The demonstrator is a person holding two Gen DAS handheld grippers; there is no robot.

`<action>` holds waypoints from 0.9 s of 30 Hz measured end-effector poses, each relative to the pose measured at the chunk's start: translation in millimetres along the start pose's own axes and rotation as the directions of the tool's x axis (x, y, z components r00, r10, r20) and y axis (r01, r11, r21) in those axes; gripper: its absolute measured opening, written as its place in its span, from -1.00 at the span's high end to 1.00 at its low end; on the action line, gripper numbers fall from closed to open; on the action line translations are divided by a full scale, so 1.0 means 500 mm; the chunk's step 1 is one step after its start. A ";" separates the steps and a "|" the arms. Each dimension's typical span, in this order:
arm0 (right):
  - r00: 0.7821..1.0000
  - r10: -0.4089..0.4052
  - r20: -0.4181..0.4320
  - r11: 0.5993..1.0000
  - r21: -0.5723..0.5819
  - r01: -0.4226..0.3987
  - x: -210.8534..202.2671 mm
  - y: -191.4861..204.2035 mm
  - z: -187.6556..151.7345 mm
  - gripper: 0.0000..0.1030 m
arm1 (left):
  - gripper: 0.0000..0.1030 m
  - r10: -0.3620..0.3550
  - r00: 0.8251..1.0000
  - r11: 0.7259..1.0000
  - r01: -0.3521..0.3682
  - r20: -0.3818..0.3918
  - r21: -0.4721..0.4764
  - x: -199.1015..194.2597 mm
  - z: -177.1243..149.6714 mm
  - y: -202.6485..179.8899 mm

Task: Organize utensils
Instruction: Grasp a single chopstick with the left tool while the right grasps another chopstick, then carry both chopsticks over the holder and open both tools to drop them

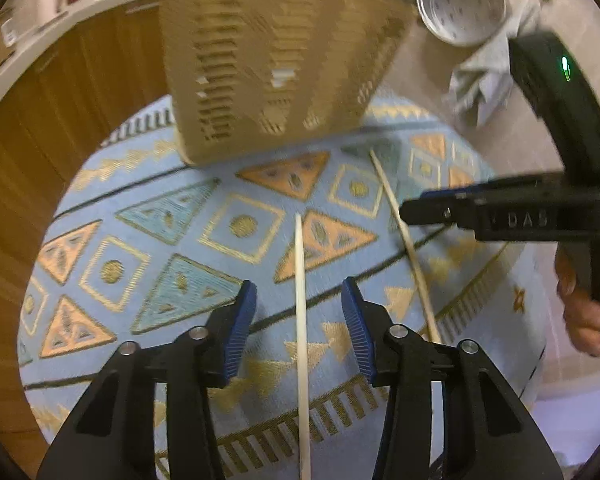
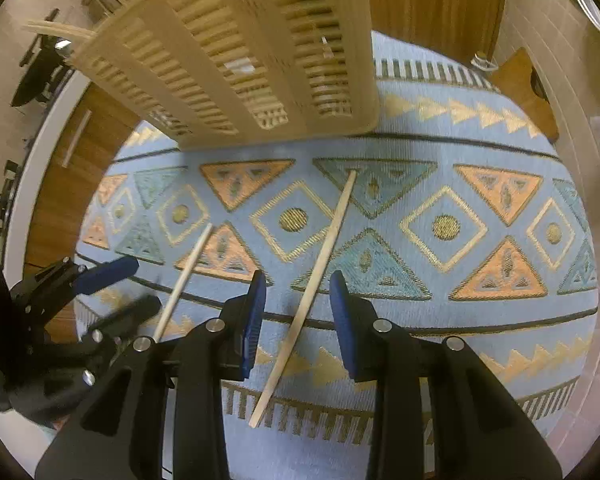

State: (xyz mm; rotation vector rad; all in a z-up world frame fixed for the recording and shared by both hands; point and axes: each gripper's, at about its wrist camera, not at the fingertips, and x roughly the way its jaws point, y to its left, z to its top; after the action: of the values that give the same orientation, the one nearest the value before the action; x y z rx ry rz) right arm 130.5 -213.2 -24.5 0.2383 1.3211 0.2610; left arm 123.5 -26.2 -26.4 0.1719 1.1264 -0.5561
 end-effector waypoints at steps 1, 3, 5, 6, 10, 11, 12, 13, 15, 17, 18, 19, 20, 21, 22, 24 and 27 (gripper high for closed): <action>1.000 -0.011 -0.007 1.000 -0.001 0.011 0.008 0.002 0.000 0.42 | 0.31 0.005 1.000 1.000 -0.005 -0.015 0.009 0.008 0.002 -0.008; 0.999 -0.018 -0.028 1.000 0.002 0.018 0.021 0.003 0.002 0.47 | 0.38 0.021 0.998 0.999 -0.020 -0.055 0.033 0.027 0.005 -0.014; 0.999 -0.029 -0.042 1.000 -0.006 0.029 0.033 0.009 0.003 0.54 | 0.48 0.052 0.995 0.997 -0.048 -0.084 0.054 0.042 0.008 -0.020; 0.998 -0.047 -0.040 0.999 -0.016 0.046 0.037 0.014 0.003 0.57 | 0.48 0.066 0.994 0.996 -0.060 -0.085 0.067 0.043 0.008 -0.024; 0.993 -0.118 -0.018 0.990 -0.082 0.116 0.039 0.041 -0.002 0.64 | 0.53 0.124 0.985 0.987 -0.110 -0.117 0.117 0.055 0.017 -0.043; 0.989 -0.148 -0.010 0.984 -0.105 0.146 0.041 0.048 -0.004 0.73 | 0.62 0.141 0.983 0.983 -0.125 -0.120 0.131 0.058 0.019 -0.047; 0.987 -0.162 -0.006 0.980 -0.118 0.160 0.044 0.053 -0.004 0.81 | 0.67 0.166 0.978 0.978 -0.148 -0.123 0.146 0.061 0.022 -0.052; 0.986 -0.168 -0.003 0.977 -0.136 0.166 0.046 0.057 -0.006 0.81 | 0.75 0.198 0.972 0.970 -0.176 -0.127 0.168 0.064 0.022 -0.058; 0.986 -0.167 -0.005 0.972 -0.171 0.164 0.047 0.062 -0.010 0.83 | 0.86 0.224 0.965 0.963 -0.198 -0.135 0.184 0.070 0.027 -0.067; 0.988 -0.157 -0.008 0.970 -0.191 0.152 0.047 0.061 -0.011 0.87 | 0.93 0.238 0.961 0.961 -0.213 -0.139 0.177 0.073 0.032 -0.069; 0.991 -0.135 -0.018 0.971 -0.199 0.129 0.044 0.057 -0.013 0.91 | 0.93 0.235 0.962 0.964 -0.212 -0.139 0.161 0.074 0.035 -0.068; 0.992 -0.126 -0.022 0.971 -0.207 0.118 0.039 0.051 -0.016 0.91 | 0.93 0.223 0.966 0.970 -0.207 -0.134 0.125 0.072 0.037 -0.060; 0.992 -0.126 -0.021 0.967 -0.224 0.118 0.033 0.045 -0.020 0.92 | 0.93 0.209 0.970 0.975 -0.198 -0.126 0.098 0.068 0.038 -0.054; 0.990 -0.139 -0.015 0.962 -0.241 0.131 0.027 0.041 -0.024 0.92 | 0.93 0.185 0.976 0.982 -0.180 -0.113 0.056 0.061 0.040 -0.045; 0.989 -0.147 -0.012 0.958 -0.250 0.139 0.023 0.036 -0.027 0.91 | 0.93 0.163 0.982 0.987 -0.163 -0.100 0.009 0.053 0.041 -0.035; 0.988 -0.156 -0.023 0.952 -0.270 0.144 0.017 0.023 -0.032 0.91 | 0.93 0.122 0.991 0.987 -0.127 -0.058 -0.093 0.033 0.044 -0.010; 0.988 -0.150 -0.046 0.952 -0.275 0.132 0.017 -0.005 -0.032 0.91 | 0.93 0.083 0.997 0.971 -0.082 -0.006 -0.226 0.010 0.047 0.017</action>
State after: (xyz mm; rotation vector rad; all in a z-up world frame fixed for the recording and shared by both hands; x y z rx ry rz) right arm 116.8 -212.6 -37.1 -0.0972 1.3450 0.3271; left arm 148.5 -29.9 -22.0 0.0205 1.1650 -0.3505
